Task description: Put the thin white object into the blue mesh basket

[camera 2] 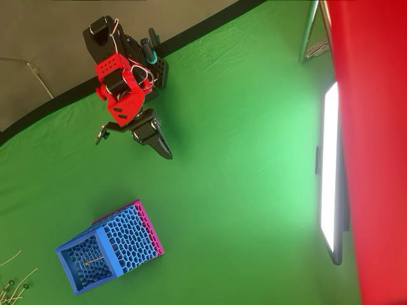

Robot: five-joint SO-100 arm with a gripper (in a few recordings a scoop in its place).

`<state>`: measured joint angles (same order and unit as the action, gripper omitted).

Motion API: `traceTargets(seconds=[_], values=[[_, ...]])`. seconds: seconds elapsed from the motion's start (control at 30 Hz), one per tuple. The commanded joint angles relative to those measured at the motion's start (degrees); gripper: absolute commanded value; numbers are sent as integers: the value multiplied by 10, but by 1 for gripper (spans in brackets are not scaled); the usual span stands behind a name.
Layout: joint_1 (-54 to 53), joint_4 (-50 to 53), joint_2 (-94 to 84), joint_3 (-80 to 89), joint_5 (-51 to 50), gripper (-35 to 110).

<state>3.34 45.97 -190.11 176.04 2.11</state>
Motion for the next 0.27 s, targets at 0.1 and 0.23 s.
traceTargets(seconds=[0.1, 0.23], values=[[-1, 4, -4, 6, -9, 1], [2, 34, -4, 6, -17, 1]])
